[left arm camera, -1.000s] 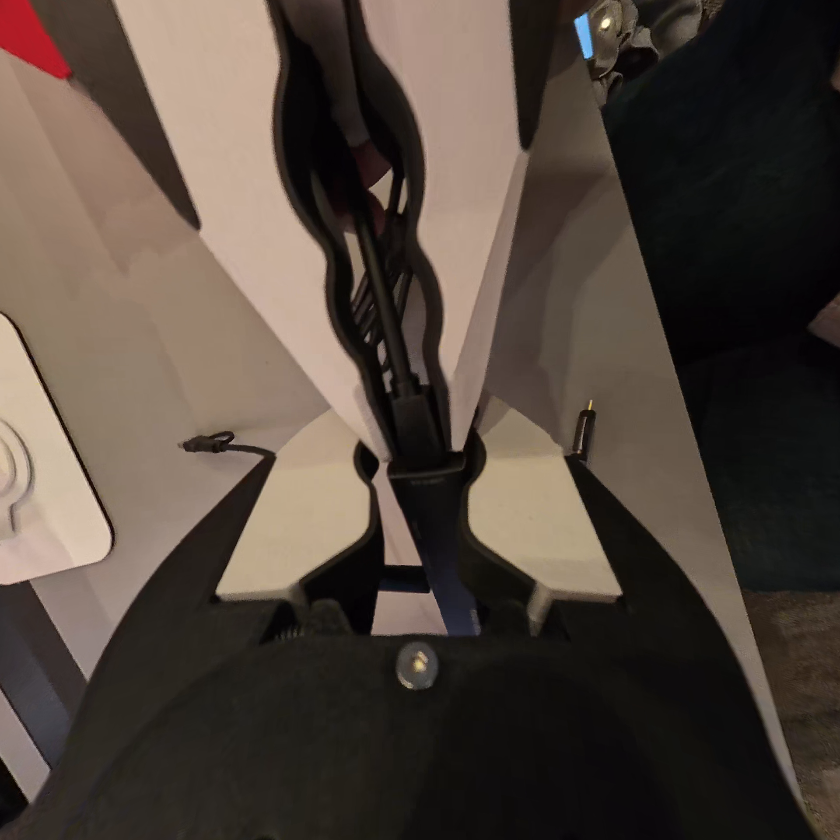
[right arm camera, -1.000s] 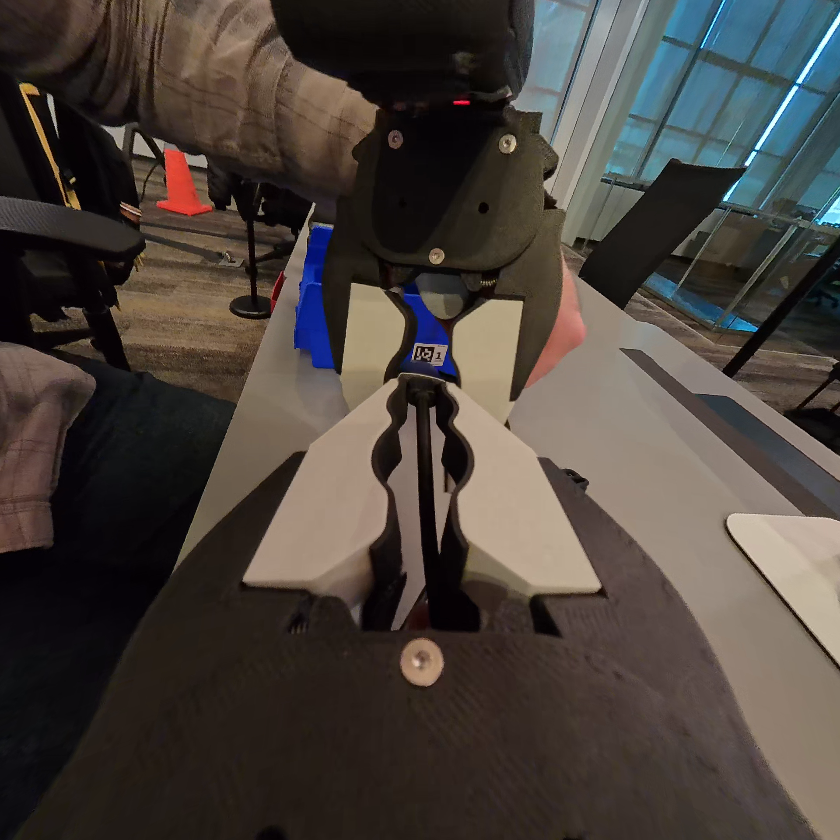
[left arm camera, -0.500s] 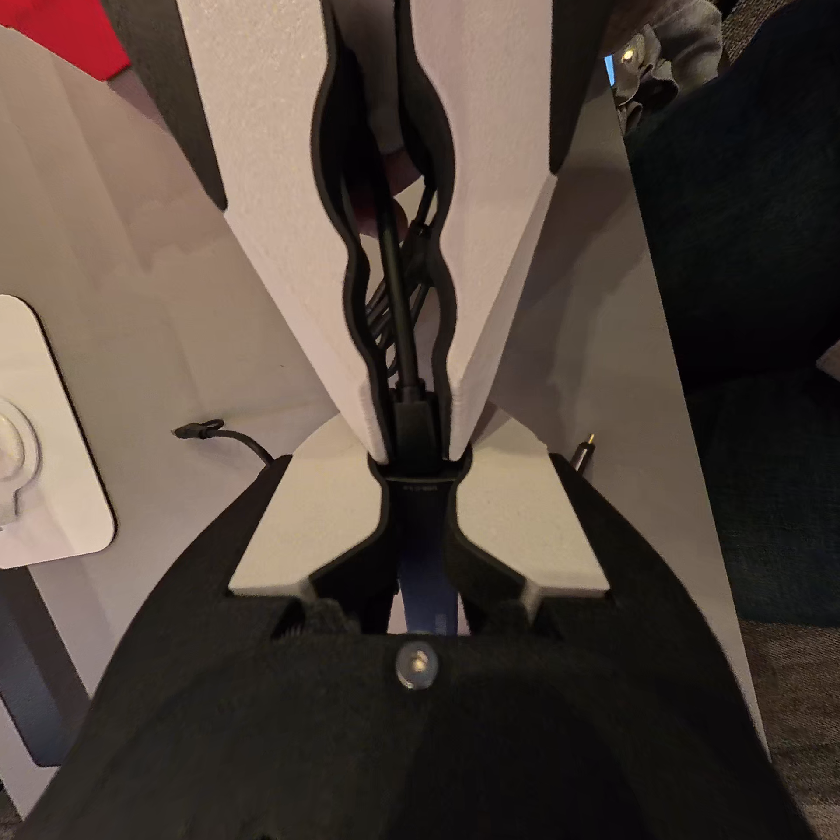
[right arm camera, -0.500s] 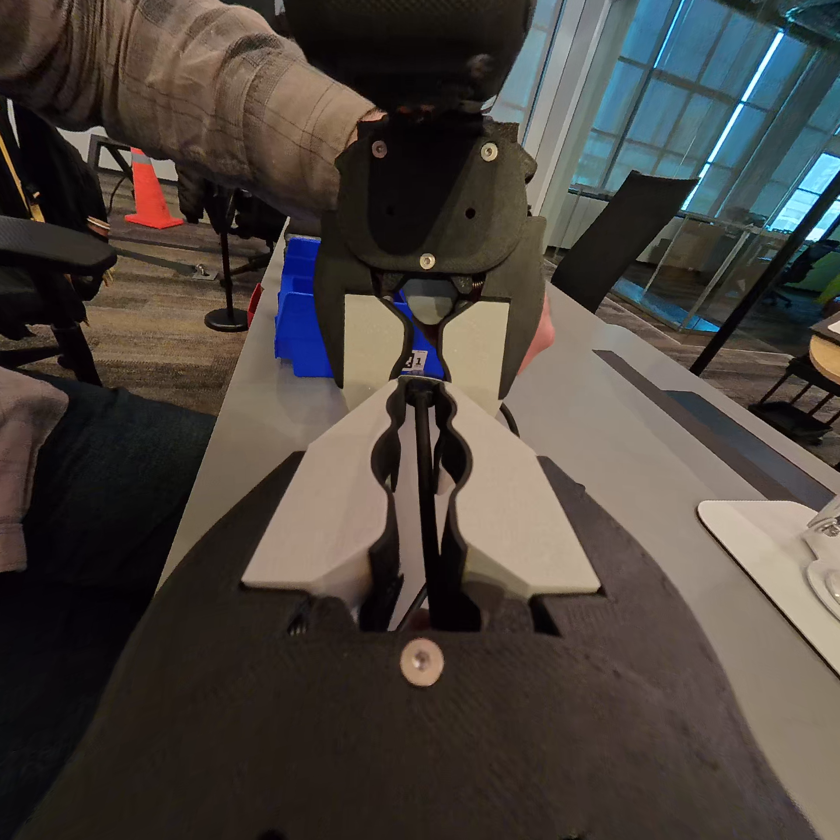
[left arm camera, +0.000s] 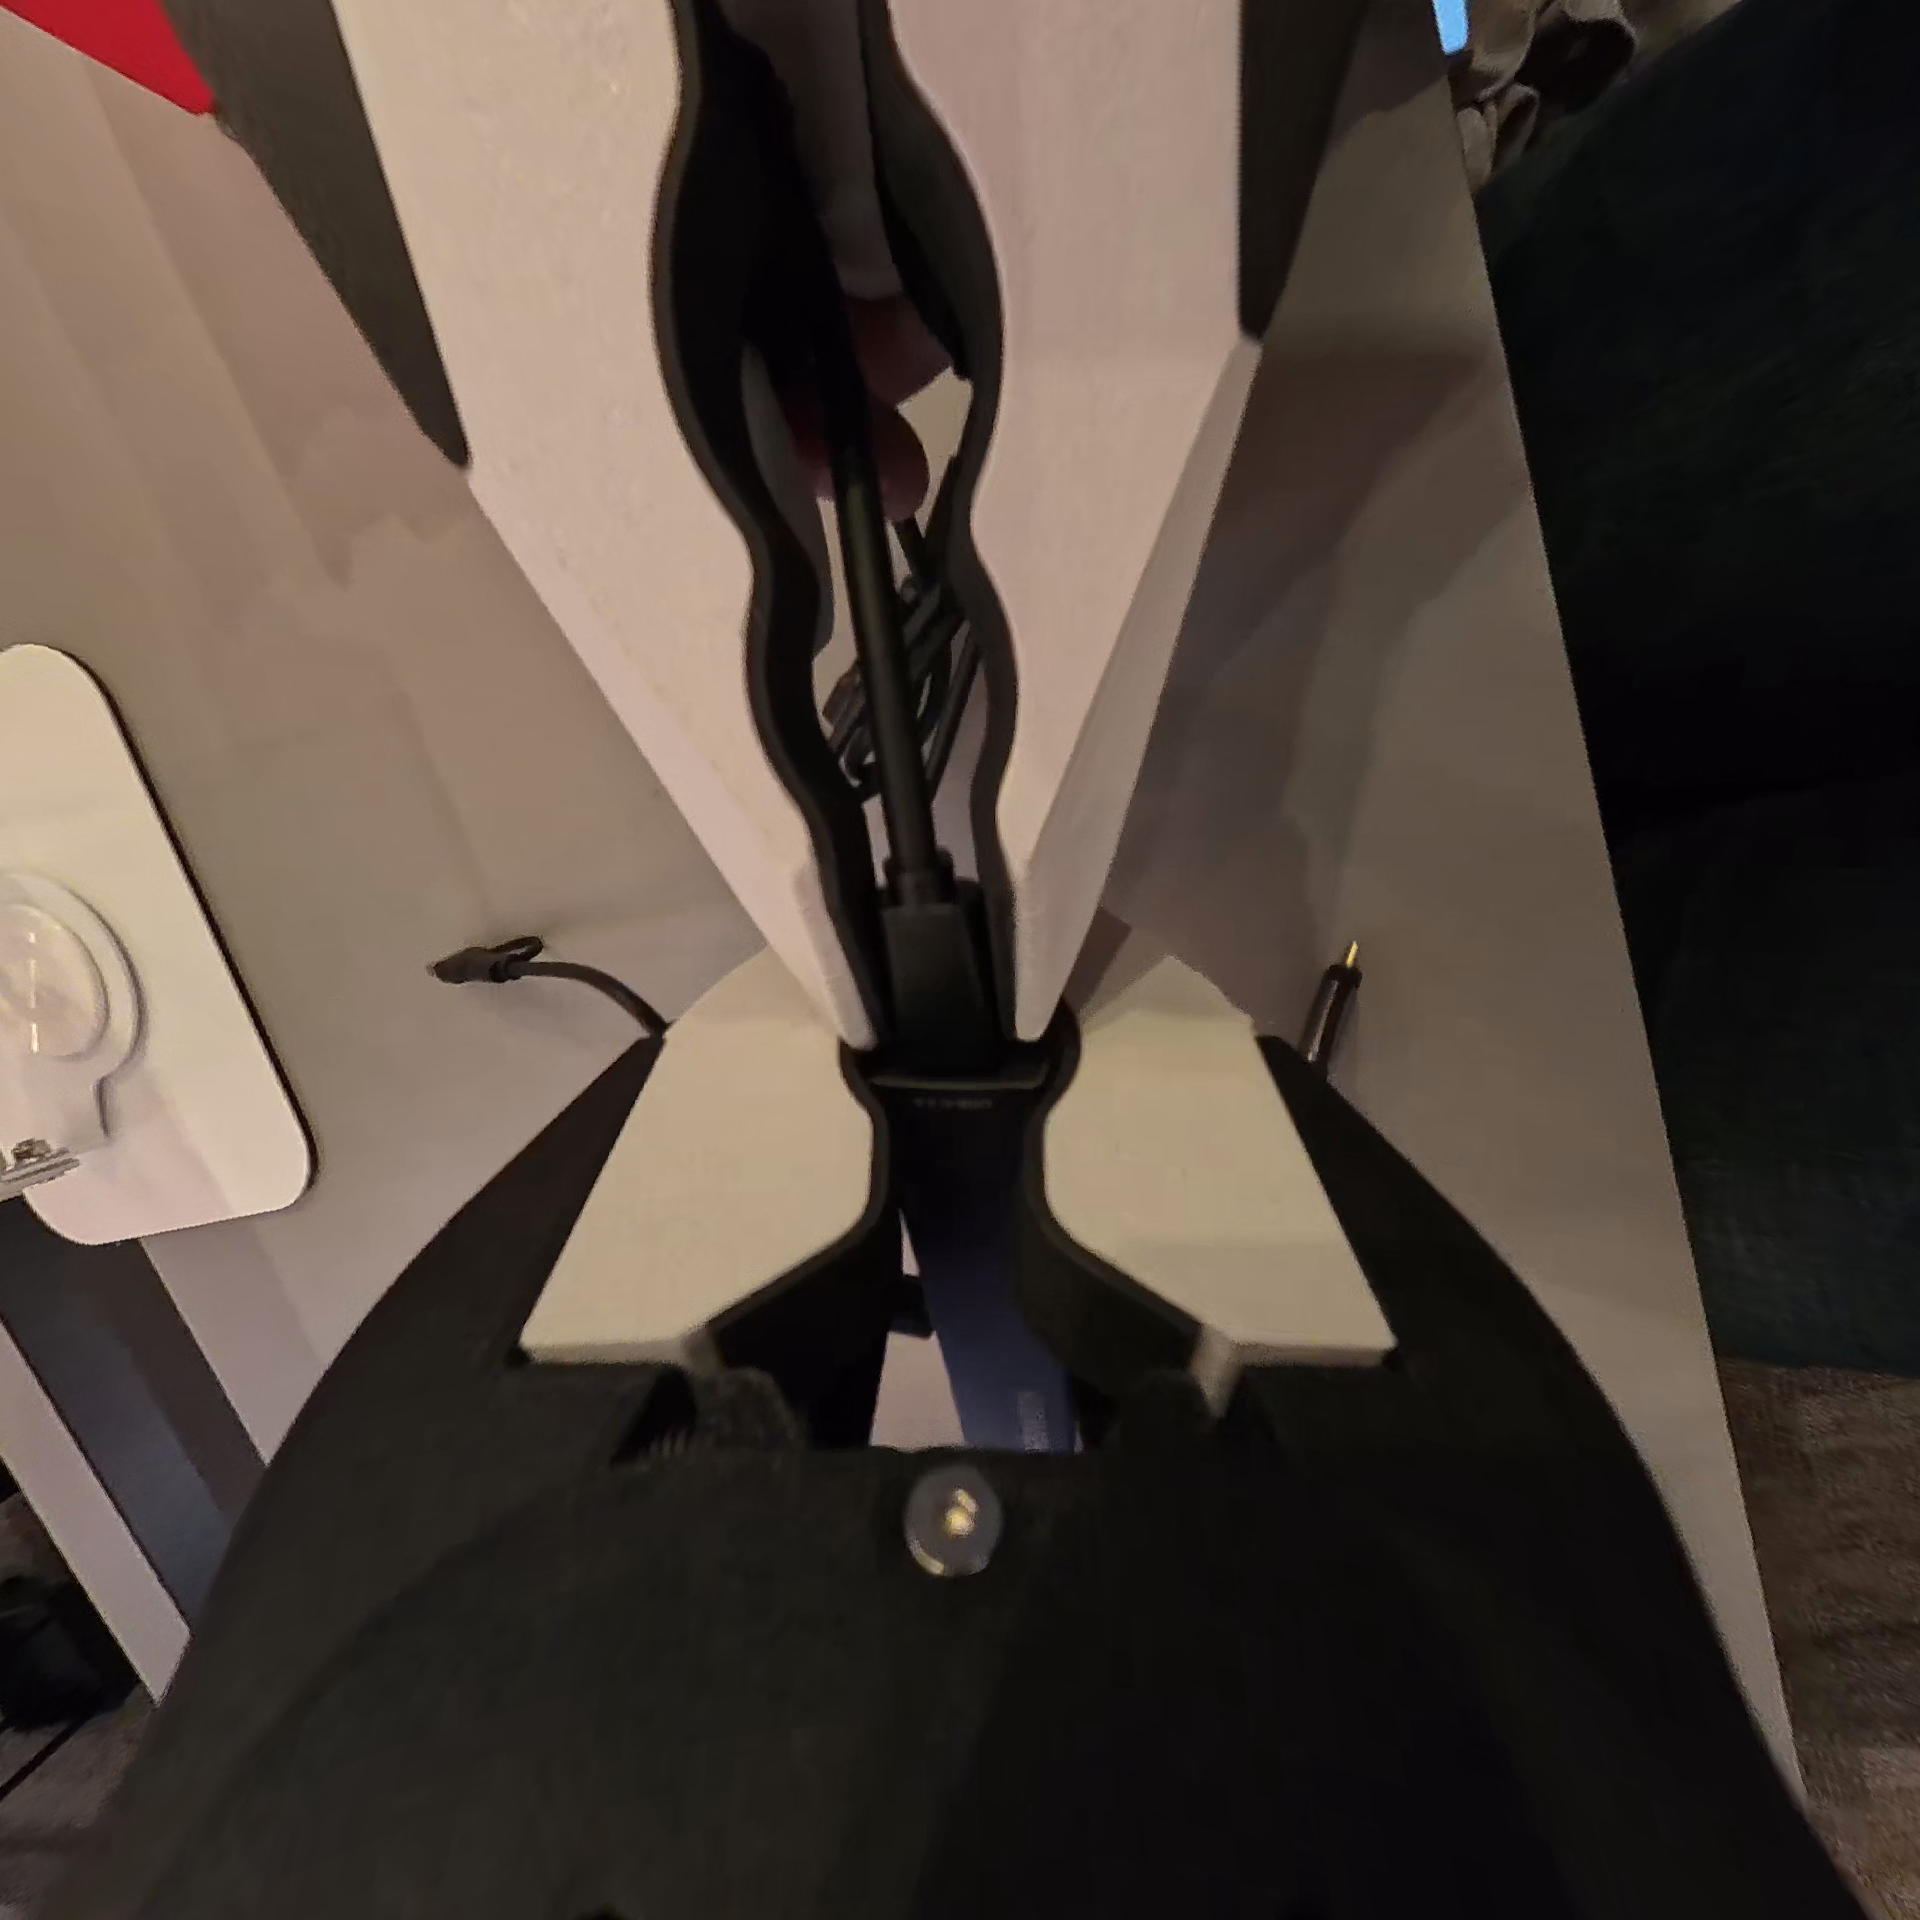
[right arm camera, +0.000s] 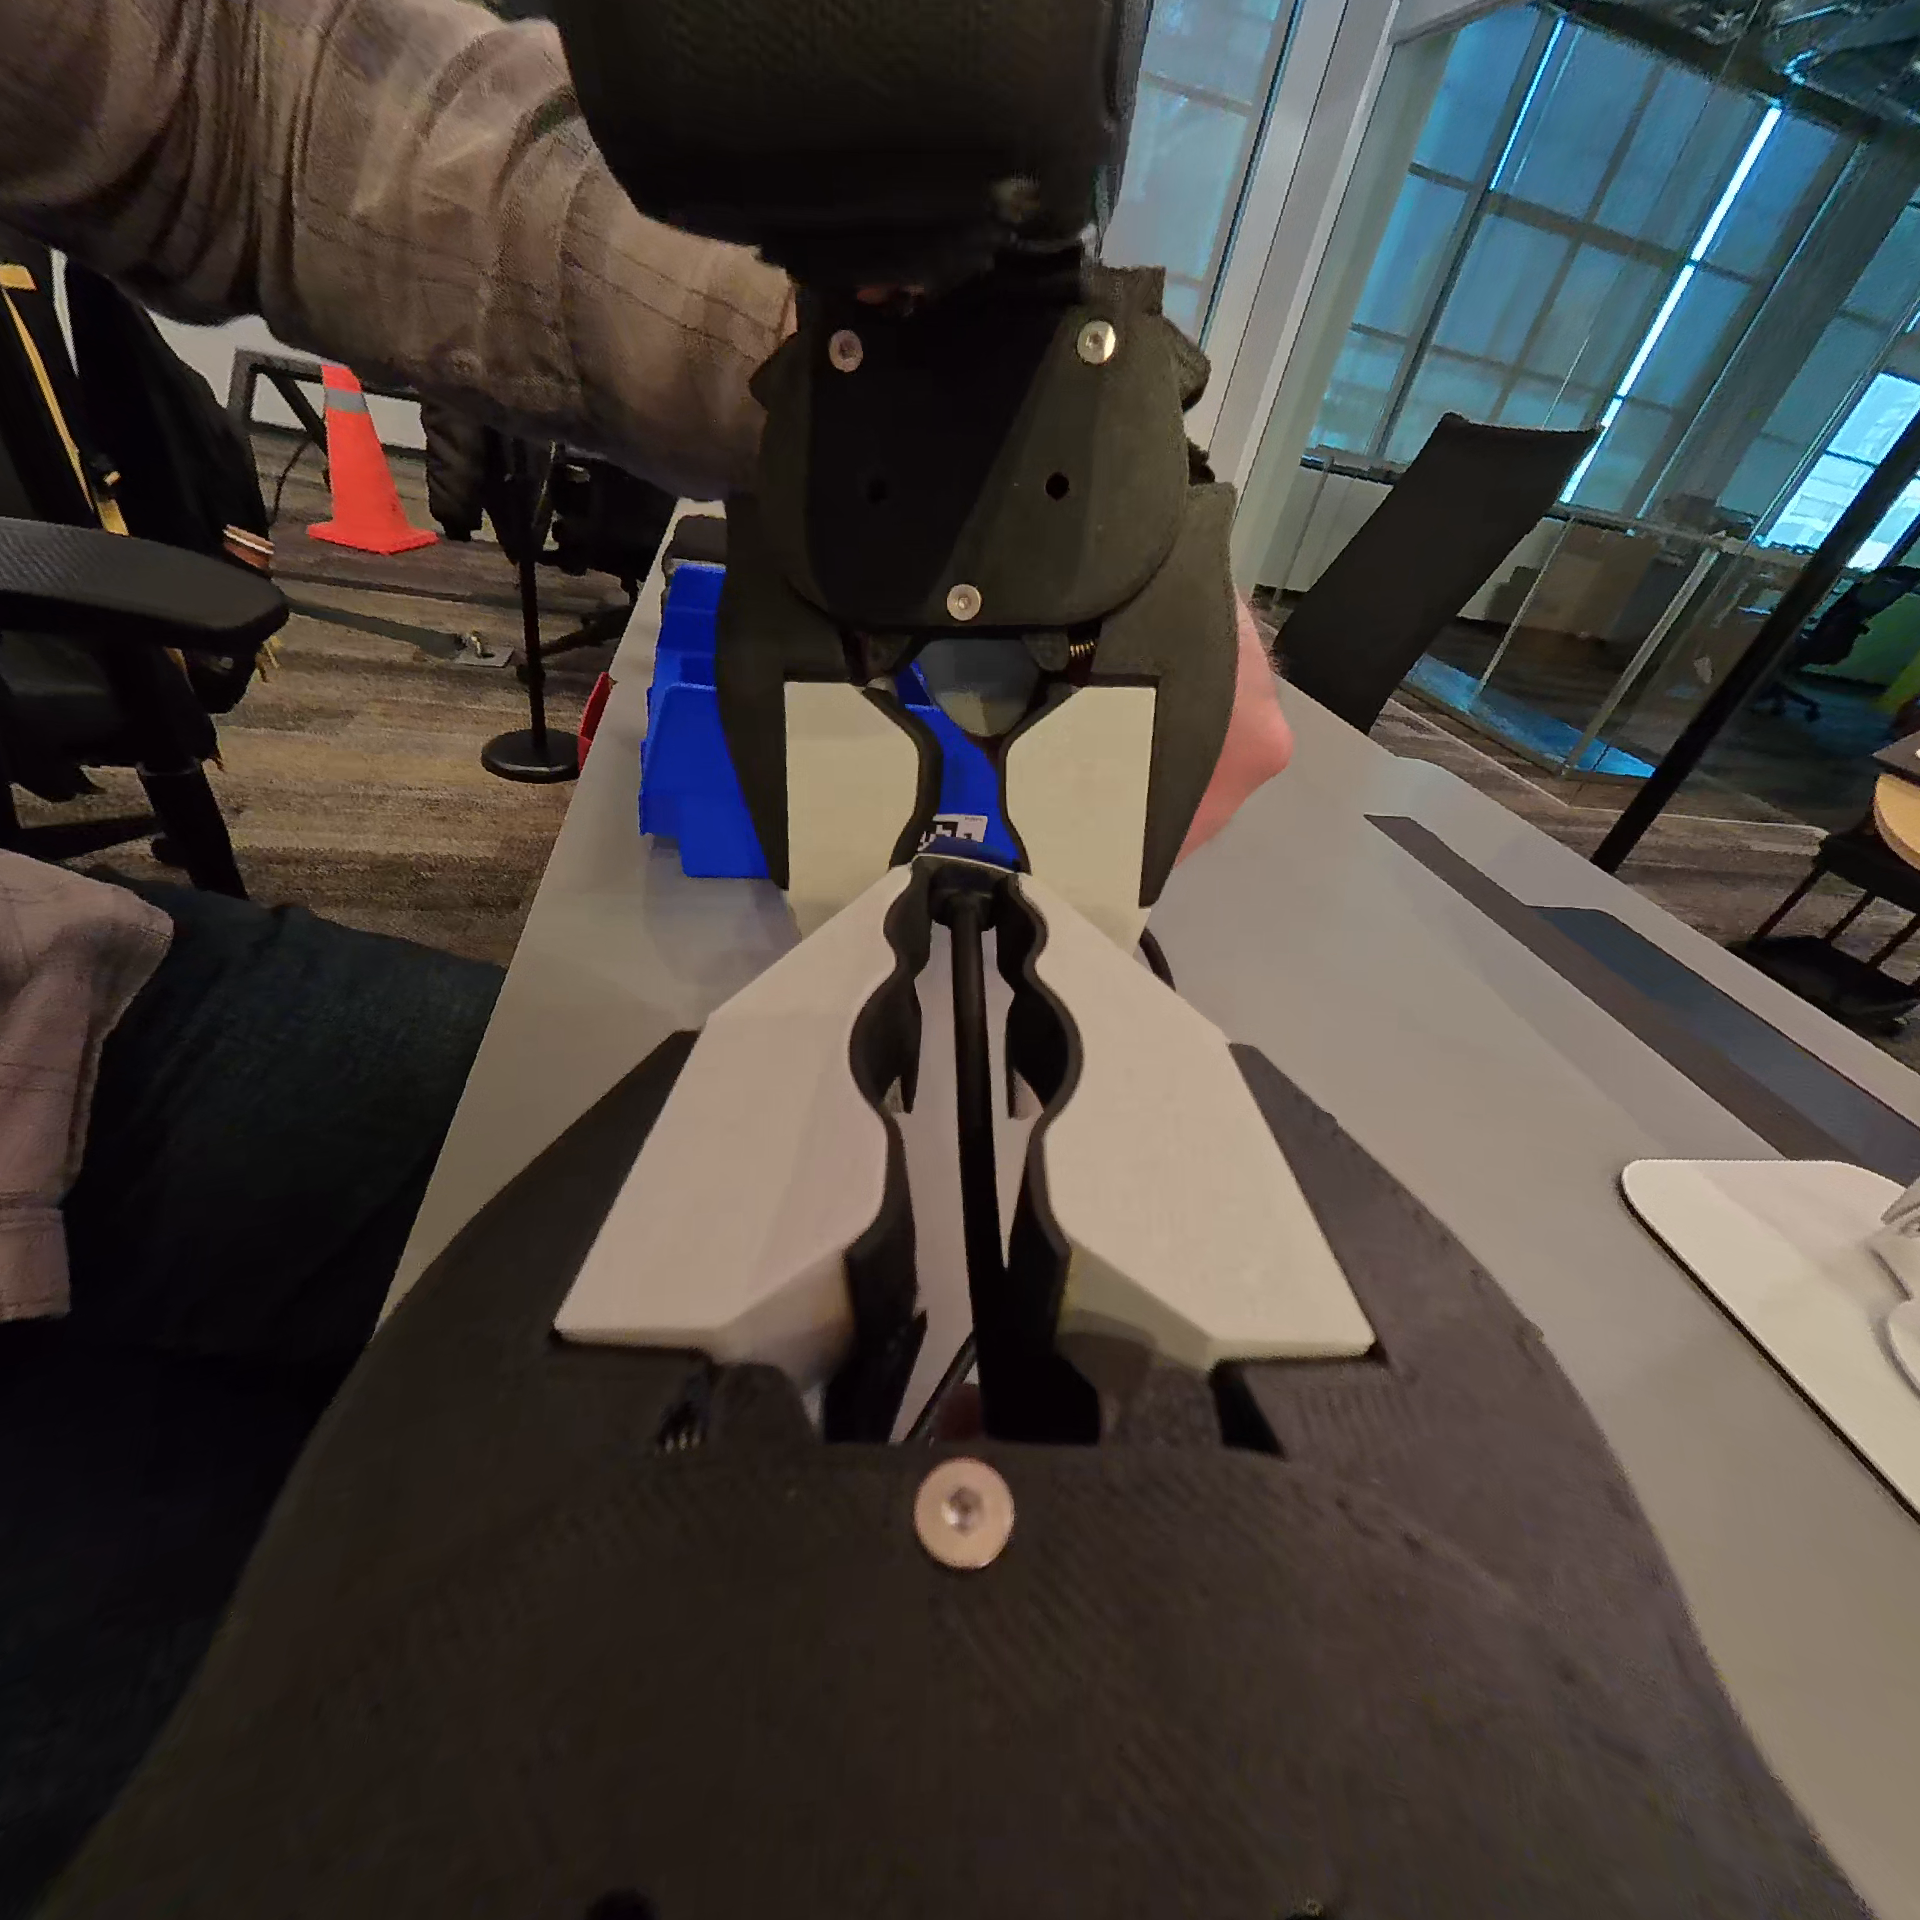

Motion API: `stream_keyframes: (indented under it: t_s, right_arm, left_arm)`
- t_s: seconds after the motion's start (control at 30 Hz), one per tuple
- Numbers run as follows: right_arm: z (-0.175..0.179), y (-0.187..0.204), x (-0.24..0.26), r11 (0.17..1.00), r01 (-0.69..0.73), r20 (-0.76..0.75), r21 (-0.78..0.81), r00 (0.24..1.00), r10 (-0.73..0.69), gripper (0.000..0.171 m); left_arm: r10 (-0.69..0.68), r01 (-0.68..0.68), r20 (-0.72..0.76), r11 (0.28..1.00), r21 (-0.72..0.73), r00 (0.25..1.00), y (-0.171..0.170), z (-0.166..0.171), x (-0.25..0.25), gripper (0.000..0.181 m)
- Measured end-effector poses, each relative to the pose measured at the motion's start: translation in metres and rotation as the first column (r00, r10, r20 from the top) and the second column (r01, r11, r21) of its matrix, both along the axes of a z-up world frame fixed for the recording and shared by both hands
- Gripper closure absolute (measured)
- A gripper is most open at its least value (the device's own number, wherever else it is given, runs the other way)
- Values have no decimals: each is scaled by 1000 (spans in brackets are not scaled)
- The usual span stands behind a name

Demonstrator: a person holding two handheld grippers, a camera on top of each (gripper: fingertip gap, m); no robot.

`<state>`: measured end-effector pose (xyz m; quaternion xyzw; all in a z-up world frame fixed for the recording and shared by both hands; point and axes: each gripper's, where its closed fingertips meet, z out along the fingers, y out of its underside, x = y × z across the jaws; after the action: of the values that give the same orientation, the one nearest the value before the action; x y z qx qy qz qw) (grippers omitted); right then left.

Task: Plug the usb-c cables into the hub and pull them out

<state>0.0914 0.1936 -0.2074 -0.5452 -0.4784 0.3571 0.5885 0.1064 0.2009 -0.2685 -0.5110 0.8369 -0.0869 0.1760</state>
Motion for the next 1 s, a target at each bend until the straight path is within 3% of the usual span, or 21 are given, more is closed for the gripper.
stream_keyframes:
  t_s: [0.33,0.67,1.0]
  right_arm:
    - [2,-1,3,1000,-8,-14,2,1000,8,162]
    - [0,-10,3,998,-59,-12,15,998,59,162]
    - [2,-6,5,999,-5,-13,45,1000,5,162]
  left_arm:
    - [5,-5,7,1000,-25,1000,0,0,-2,161]
    - [-58,50,-75,994,-100,995,-17,-5,-2,159]
    - [28,-24,-94,999,45,995,-2,-2,-1,160]
